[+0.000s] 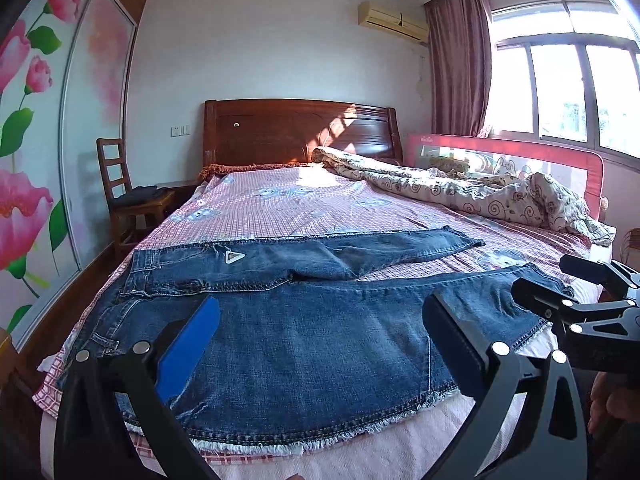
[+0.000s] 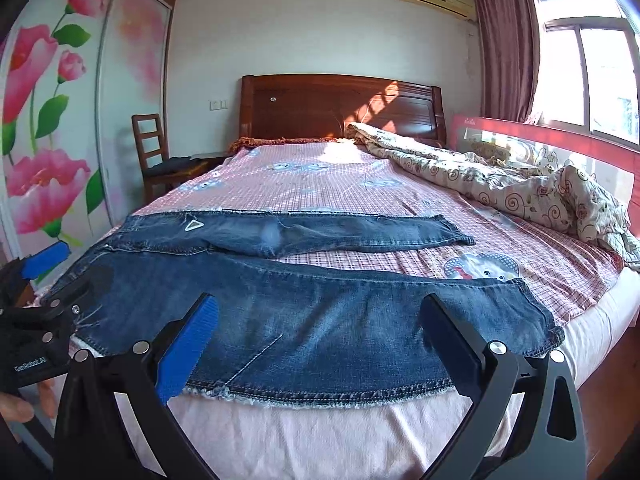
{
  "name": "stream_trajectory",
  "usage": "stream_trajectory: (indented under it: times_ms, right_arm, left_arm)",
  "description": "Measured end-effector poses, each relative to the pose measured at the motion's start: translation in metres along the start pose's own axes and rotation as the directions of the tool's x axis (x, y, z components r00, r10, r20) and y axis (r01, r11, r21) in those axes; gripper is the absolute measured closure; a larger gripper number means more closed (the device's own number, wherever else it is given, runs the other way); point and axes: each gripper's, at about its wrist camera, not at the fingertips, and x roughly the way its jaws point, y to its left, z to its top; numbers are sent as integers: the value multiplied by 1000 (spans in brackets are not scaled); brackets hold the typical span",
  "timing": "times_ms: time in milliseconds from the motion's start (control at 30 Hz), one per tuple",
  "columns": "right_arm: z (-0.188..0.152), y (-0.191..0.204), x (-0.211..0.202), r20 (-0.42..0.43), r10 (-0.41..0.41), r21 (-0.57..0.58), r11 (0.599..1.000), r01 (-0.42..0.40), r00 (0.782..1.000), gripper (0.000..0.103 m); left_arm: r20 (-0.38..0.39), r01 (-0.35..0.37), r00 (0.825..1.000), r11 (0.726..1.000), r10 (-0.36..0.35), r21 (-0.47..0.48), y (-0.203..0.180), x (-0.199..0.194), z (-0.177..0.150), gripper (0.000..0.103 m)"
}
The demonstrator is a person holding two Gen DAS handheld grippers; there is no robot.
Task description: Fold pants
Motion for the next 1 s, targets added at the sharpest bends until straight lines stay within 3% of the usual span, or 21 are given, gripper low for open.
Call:
stream_trajectory:
  times_ms: [1000]
  right_arm:
    - [-3, 1, 2, -9, 9, 13, 1000, -9, 1000, 3]
  left_arm:
    - [-21, -13, 1000, 1000, 13, -18, 3, 5, -3, 2]
